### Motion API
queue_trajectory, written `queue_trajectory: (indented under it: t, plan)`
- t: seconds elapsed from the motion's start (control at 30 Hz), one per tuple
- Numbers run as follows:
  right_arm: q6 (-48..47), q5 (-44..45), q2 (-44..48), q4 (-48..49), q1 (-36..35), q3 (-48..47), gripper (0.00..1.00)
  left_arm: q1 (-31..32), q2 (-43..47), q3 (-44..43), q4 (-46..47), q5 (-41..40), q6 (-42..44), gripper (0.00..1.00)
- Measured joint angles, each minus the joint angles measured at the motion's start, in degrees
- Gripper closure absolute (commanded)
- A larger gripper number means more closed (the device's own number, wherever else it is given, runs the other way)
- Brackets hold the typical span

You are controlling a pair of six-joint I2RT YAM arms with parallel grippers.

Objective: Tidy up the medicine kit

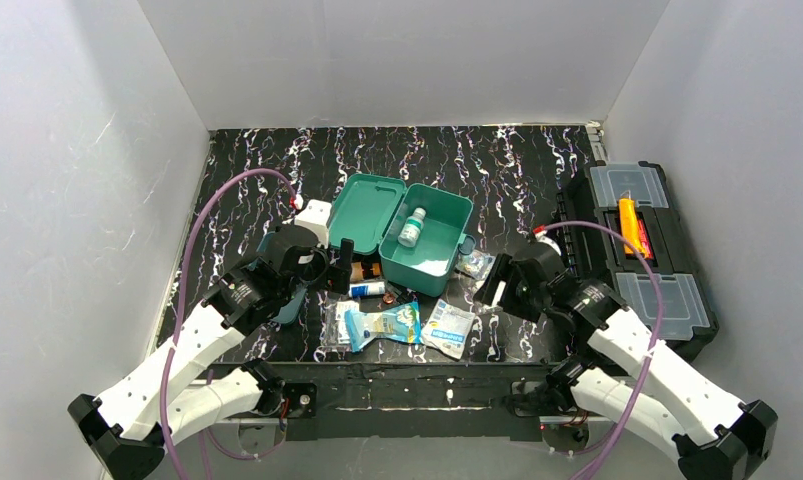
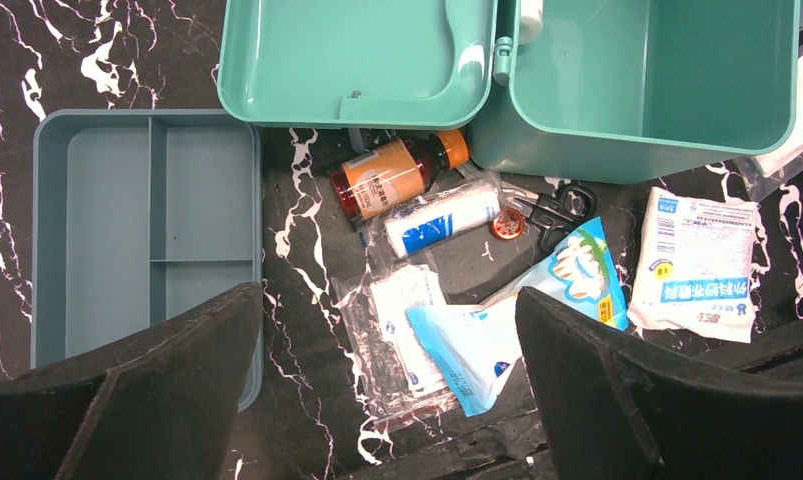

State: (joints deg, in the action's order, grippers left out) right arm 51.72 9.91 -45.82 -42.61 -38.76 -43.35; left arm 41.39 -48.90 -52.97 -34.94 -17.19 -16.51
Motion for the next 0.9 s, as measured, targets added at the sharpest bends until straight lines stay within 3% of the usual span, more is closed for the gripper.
queue_trajectory:
  t: [0.23,0.43,0.57,0.9]
  plan:
    - [1.27,-5.70,0.66,2.19,-0.35,7.63,0.22,0.00,-1.81,-0.02,-0.28,0.00,-0.33,0.02]
    - [3.04,-7.37,-5.73,8.76,-3.96,8.94,0.22,0.00,-14.49,-2.27,-5.25,2.78,-2.19,0.01]
    - [3.34,-6.38,-15.58,11.58,-7.21,-0.61,0.22,-0.02,-22.88,-5.60,-8.07,3.26,-2.05,0.00]
    - [2.38,-4.26,-28.98,15.06,-7.82,-13.79,0.22,-3.50,-30.40,-8.35,-9.18,4.61,-0.02,0.01]
